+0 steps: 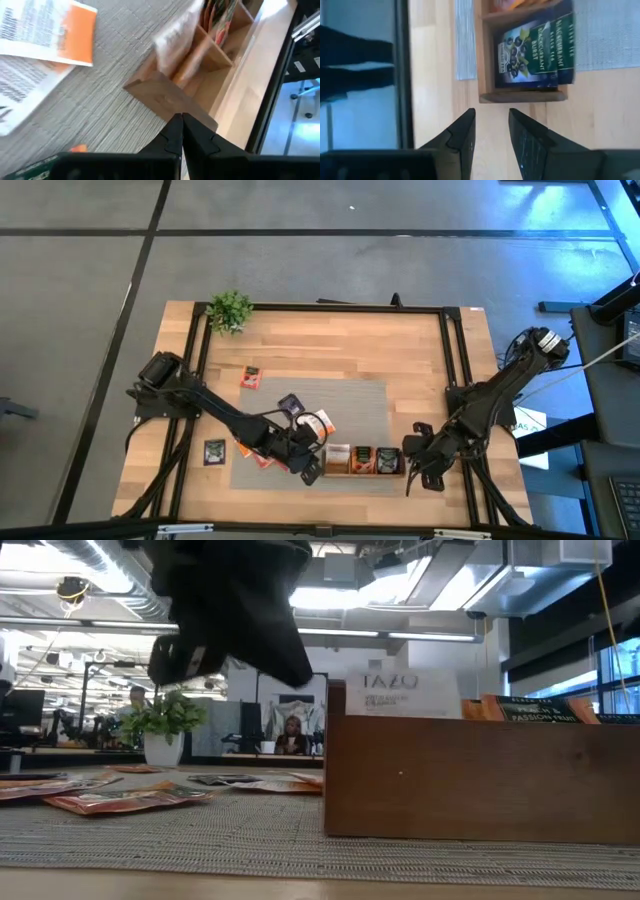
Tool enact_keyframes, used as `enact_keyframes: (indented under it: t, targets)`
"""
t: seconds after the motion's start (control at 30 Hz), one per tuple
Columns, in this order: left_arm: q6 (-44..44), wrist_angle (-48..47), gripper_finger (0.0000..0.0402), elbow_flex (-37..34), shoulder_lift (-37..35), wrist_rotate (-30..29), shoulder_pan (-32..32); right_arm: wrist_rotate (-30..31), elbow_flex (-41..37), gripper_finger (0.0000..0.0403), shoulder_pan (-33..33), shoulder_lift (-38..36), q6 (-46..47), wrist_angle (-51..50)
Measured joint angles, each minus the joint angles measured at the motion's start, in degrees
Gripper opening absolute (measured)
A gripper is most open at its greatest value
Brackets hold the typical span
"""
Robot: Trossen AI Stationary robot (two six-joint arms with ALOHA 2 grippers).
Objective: Pick & Place Tea
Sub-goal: Put the top orange tea bag into the left compartment of the wooden organizer
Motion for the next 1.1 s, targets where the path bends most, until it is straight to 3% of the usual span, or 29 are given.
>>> enact_keyframes:
  t: [0.37, 0.53, 0.7, 0.83, 1.0, 1.1]
  targets:
    - [0.71, -13.07, 0.0003, -0.02, -9.85, -7.86, 1.87, 7.22, 2.76, 0.012, -4.36, -10.19, 3.75, 0.34]
    - [6.35, -16.56, 0.0003, -0.07, -10.95, -4.32, 4.42, 7.47, 5.53, 0.012, -11.0, -10.65, -4.93, 0.37]
    - [-0.62, -22.15, 0.0003, -0.07, -10.93, -3.93, 9.38, 7.22, 6.08, 0.012, -19.12, -9.76, -13.49, 0.85]
    - [-2.63, -23.87, 0.0003, -0.31, -10.89, 1.43, 14.85, 3.77, 6.12, 0.012, -26.34, -8.32, -19.16, 1.4]
    - [4.23, -20.88, 0.0003, -2.93, -10.86, 9.6, 22.36, -3.29, 6.12, 0.012, -34.22, -4.23, -27.36, 5.52]
    - [10.39, -19.78, 0.0003, -3.62, -10.86, 14.01, 26.57, -4.47, 6.1, 0.012, -37.67, -1.76, -30.83, 7.36]
